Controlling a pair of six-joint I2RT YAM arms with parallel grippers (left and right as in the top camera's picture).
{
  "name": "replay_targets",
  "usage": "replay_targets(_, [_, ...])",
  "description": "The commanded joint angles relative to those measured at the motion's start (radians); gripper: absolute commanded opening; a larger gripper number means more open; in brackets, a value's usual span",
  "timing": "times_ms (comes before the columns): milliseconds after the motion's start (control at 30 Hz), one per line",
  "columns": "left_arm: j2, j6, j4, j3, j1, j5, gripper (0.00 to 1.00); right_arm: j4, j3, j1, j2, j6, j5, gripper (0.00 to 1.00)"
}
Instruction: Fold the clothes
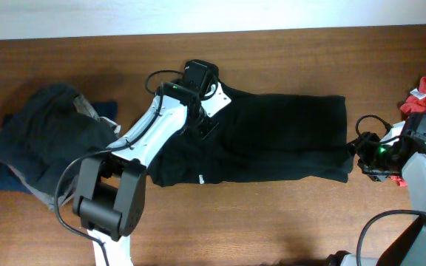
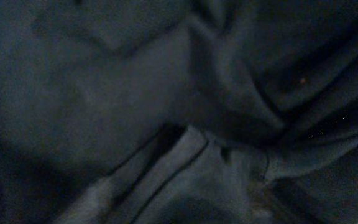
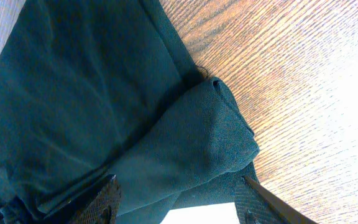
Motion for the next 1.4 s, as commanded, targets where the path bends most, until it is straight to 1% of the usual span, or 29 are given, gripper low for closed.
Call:
replay_targets(0, [-0.009,-0.063,-0.085,0.101,0.003,-0.063,0.87,-0.001,0.020,0.005,0.003,-0.010,-0.006,0.64])
replay_targets(33, [-0.012,-0.077,-0.129,0.129,0.008,-0.063,0.94,-0.001,0.020,0.005,0.003,-0.010,-0.006,0.64])
replay_targets(133, [-0.022,-0.141,-0.256,0.188,0.028,-0.063,0.95,-0.001,0.020,0.005,0.003,-0.010,-0.006,0.64])
replay_targets(200, [-0.031,-0.191,-0.338,0.200,0.053,-0.062,0.90,-0.003,0.020,0.005,0.003,-0.010,-0.006,0.64])
replay_targets(267, [-0.034,-0.254,-0.424,0.200,0.085,-0.060,0.79,-0.008,0.020,0.005,0.003,-0.010,-0.005,0.64])
replay_targets(333, [-0.034,-0.289,-0.473,0.187,0.119,-0.041,0.77,-0.010,0.020,0.005,0.003,-0.010,-0.005,0.64])
replay_targets(400, [-0.034,-0.293,-0.500,0.153,0.160,0.013,0.77,-0.011,0.020,0.005,0.003,-0.010,-0.002,0.64])
replay_targets(500, [-0.034,-0.293,-0.492,0.082,0.214,0.110,0.76,-0.012,0.020,0.005,0.003,-0.010,0.002,0.64])
replay_targets(600, [-0.034,-0.293,-0.446,0.004,0.250,0.133,0.75,-0.018,0.020,0.005,0.003,-0.010,0.006,0.64])
replay_targets(633, [-0.034,-0.293,-0.433,-0.019,0.256,0.135,0.73,-0.020,0.020,0.005,0.003,-0.010,0.010,0.64])
replay_targets(733, [-0.034,-0.293,-0.382,-0.087,0.262,0.143,0.63,-0.027,0.020,0.005,0.003,-0.010,0.013,0.64])
replay_targets(800, [-0.034,-0.293,-0.341,-0.130,0.262,0.161,0.62,-0.027,0.020,0.005,0.003,-0.010,0.013,0.64])
replay_targets(833, [-0.034,-0.293,-0.326,-0.143,0.262,0.169,0.59,-0.027,0.020,0.005,0.003,-0.010,0.013,0.64])
replay_targets(933, [-0.034,-0.293,-0.300,-0.158,0.262,0.189,0.45,-0.027,0.020,0.005,0.003,-0.010,0.013,0.64])
replay_targets(1067, [-0.034,-0.284,-0.289,-0.158,0.262,0.182,0.30,-0.027,0.020,0.005,0.003,-0.013,0.013,0.64])
replay_targets(1100, [-0.034,-0.279,-0.285,-0.158,0.262,0.180,0.25,-0.027,0.020,0.005,0.003,-0.014,0.013,0.64])
replay_targets(1167, [-0.034,-0.278,-0.280,-0.158,0.264,0.161,0.04,-0.027,0.020,0.005,0.003,-0.014,0.014,0.64])
replay_targets(1200, [-0.034,-0.279,-0.280,-0.158,0.269,0.140,0.01,-0.028,0.020,0.005,0.003,-0.016,0.022,0.64])
replay_targets(1300, [-0.036,-0.305,-0.295,-0.149,0.297,0.072,0.00,-0.035,0.020,0.005,0.003,-0.041,0.045,0.64])
replay_targets(1367, [-0.046,-0.315,-0.301,-0.143,0.331,0.066,0.00,-0.040,0.020,0.005,0.003,-0.044,0.066,0.65])
